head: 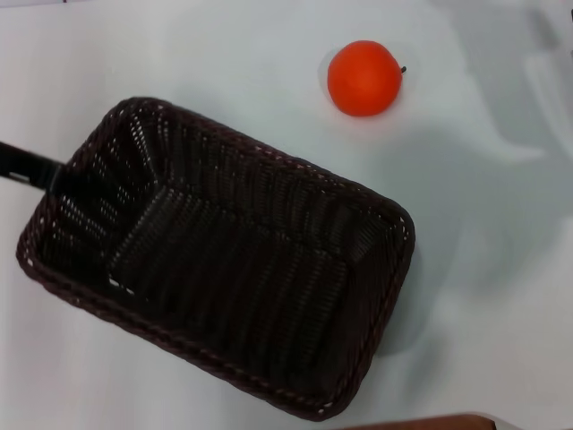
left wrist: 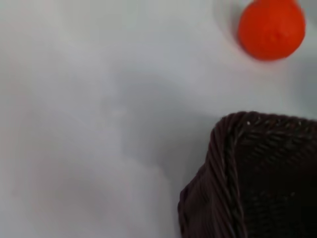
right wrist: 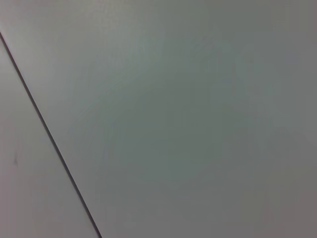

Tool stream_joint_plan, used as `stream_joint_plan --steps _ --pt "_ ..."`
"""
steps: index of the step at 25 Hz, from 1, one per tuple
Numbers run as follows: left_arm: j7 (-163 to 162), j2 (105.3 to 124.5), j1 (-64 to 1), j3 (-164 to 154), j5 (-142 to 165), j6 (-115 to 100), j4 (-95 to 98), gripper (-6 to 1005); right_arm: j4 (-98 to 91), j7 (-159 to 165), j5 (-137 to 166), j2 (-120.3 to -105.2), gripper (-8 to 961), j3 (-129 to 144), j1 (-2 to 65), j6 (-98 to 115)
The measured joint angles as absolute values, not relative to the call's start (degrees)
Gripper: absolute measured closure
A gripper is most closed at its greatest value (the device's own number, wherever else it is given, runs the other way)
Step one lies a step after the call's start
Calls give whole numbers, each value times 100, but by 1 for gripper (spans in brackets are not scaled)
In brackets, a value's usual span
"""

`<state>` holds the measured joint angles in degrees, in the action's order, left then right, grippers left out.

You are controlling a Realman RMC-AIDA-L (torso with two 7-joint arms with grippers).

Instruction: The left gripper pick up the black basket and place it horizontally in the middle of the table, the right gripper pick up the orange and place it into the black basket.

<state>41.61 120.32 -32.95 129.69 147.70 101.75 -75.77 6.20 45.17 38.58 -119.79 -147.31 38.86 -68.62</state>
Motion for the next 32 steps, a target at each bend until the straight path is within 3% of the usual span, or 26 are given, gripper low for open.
stream_joint_plan --steps 8,17,23,32 --pt "3885 12041 -3245 13800 14190 10339 -7738 822 624 4517 3858 -11979 27 -14730 3894 -6882" --pt "3264 12231 -3183 14048 13950 10205 -7898 823 624 4517 3858 -11979 28 -14730 3912 -6873" --pt "2967 12260 -3140 14492 13628 10099 -7842 826 613 4517 3858 -11979 28 -14730 3895 -6867" --pt "2654 12400 -2763 14598 13279 9201 -7346 810 618 4517 3858 -11971 28 -14791 3873 -6710"
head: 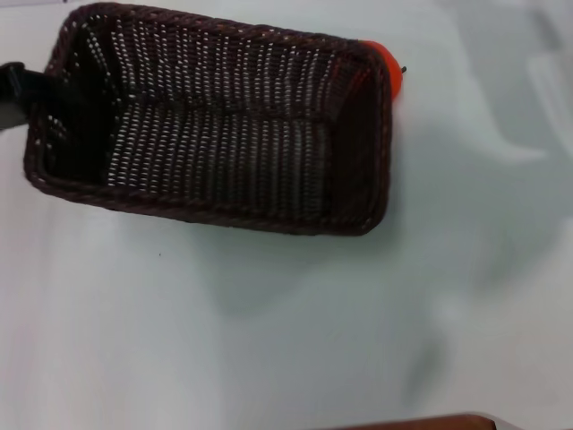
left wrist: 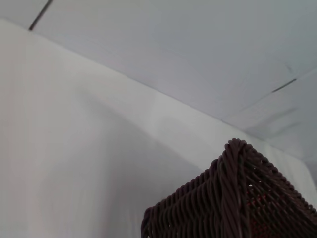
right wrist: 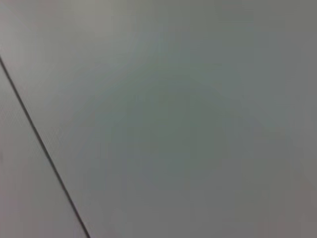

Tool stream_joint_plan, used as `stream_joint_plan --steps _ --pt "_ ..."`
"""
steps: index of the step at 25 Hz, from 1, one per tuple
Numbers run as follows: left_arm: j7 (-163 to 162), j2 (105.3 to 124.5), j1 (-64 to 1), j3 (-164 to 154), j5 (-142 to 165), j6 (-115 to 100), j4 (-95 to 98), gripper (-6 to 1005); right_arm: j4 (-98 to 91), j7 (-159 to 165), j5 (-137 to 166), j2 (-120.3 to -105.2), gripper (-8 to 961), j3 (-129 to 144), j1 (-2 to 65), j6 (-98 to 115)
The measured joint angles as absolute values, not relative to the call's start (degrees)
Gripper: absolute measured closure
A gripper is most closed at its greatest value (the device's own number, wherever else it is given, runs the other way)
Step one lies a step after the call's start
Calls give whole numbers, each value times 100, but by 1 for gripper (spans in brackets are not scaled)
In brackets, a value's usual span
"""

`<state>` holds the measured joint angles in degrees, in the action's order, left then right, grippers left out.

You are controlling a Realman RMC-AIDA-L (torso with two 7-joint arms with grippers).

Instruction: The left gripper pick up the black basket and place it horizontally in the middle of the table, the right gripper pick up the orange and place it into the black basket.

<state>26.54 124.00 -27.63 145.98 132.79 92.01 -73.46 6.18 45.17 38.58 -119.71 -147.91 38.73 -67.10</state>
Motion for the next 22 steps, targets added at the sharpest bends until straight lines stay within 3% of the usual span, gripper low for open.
stream_joint_plan --steps 22 --pt "2369 12411 -2098 13620 12424 8633 -6893 650 686 4517 3858 -11970 28 -14802 3929 -6538"
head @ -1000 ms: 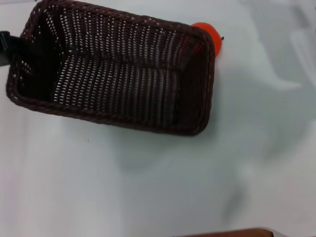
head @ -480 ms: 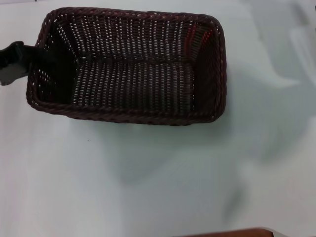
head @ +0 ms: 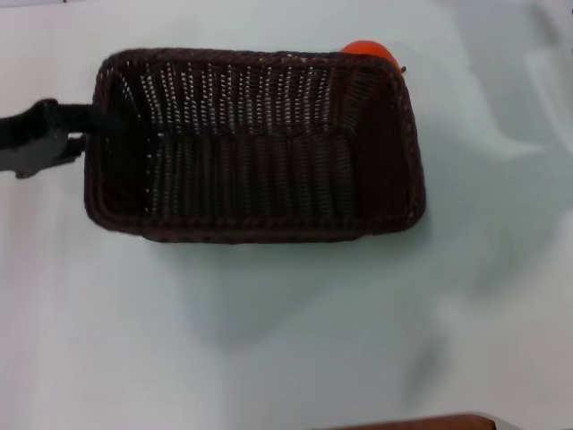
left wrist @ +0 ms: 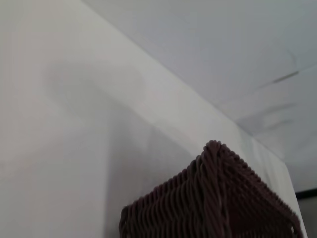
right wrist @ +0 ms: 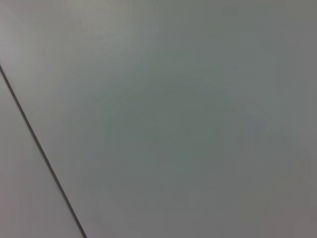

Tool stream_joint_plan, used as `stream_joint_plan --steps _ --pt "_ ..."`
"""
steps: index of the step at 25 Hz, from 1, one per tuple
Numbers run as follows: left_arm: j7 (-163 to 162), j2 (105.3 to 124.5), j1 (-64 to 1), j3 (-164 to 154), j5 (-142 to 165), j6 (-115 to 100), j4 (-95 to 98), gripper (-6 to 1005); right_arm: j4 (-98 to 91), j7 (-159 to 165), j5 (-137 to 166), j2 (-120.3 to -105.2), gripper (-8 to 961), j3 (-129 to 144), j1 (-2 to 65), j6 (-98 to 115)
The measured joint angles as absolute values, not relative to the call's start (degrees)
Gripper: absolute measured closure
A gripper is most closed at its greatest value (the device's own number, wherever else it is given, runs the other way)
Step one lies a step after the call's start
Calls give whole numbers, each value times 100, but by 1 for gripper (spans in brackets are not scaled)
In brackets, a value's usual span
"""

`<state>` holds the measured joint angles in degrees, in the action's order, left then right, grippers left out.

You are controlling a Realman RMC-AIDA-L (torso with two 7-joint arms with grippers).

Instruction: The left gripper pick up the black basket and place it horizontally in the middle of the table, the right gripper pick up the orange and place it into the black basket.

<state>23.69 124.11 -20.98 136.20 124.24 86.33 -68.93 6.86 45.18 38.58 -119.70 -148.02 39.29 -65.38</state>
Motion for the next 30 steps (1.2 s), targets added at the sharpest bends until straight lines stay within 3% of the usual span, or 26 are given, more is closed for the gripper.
stream_joint_plan --steps 1,6,17,23,28,30 --pt "2359 12407 -2083 13618 12428 8676 -6907 643 688 4517 3858 -11970 28 -14802 3929 -6538" --pt "2319 12382 -2000 13644 12467 8966 -6974 407 742 4517 3858 -11970 29 -14780 3929 -6538" --pt "3030 12182 -1827 14382 12392 8942 -7095 357 1159 4902 4037 -11852 29 -13768 3956 -6083" --pt "5630 12404 -1841 15421 11253 8862 -6991 357 2035 6741 5264 -11376 29 -12356 3929 -5396" --pt "8026 12381 -1766 15473 9483 8698 -5762 358 3094 9445 7520 -10809 30 -11598 3979 -5469" --pt "8771 12375 -1780 15455 9078 8709 -5349 358 3632 10608 8630 -10677 33 -11493 4027 -5639"
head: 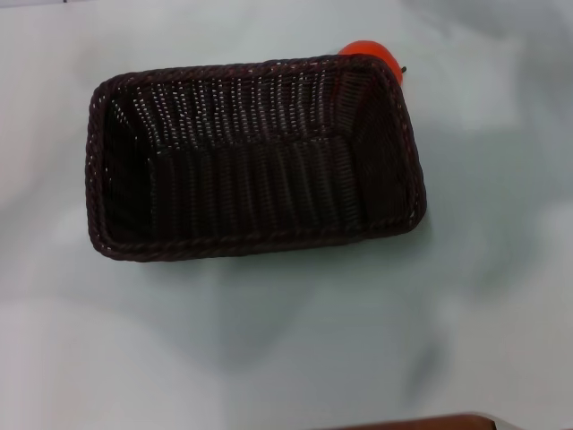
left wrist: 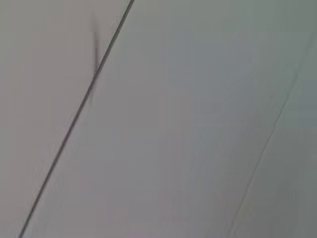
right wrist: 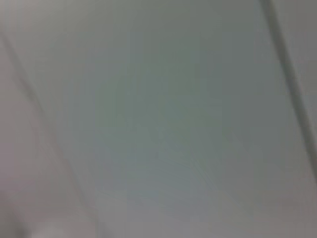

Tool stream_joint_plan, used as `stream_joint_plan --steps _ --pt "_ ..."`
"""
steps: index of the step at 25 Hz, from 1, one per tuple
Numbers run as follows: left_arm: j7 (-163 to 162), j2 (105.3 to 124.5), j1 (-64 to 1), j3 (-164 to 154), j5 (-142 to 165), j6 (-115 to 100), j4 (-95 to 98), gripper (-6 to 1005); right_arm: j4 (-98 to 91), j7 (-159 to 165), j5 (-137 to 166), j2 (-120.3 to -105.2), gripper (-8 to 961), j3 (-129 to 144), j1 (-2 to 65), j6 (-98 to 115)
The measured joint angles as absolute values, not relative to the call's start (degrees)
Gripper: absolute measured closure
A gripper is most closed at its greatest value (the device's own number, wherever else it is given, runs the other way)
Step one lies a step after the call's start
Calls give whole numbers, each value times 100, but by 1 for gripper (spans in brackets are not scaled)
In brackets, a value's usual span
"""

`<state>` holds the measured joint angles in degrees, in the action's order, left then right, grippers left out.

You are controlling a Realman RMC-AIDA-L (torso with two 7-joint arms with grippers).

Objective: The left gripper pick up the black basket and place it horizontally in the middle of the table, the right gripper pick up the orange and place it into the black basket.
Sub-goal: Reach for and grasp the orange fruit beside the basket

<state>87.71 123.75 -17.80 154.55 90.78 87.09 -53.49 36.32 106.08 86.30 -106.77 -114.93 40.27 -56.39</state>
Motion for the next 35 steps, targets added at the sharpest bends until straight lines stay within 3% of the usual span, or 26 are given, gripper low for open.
stream_joint_plan --steps 4,8,17,21,27,35 --pt "9616 12396 -1841 15301 8708 8746 -4946 358 4478 12562 10796 -10559 39 -11561 4215 -6254" --pt "10003 12389 -1931 15269 8499 8825 -4651 241 4729 13755 12640 -10516 45 -11692 4633 -7004" --pt "10052 12383 -2060 15256 8459 8851 -4247 108 4593 13975 13473 -10769 58 -11662 4952 -7091" --pt "10042 12383 -2039 15256 8454 8856 -4104 113 4490 13973 13502 -10843 64 -11641 5003 -6931" --pt "10039 12376 -2024 15255 8466 8858 -3910 114 4078 13961 13539 -11003 151 -11364 5137 -6436" --pt "9981 12377 -2025 15258 8488 8868 -3845 113 3812 13961 13599 -11119 147 -11125 5232 -6114"
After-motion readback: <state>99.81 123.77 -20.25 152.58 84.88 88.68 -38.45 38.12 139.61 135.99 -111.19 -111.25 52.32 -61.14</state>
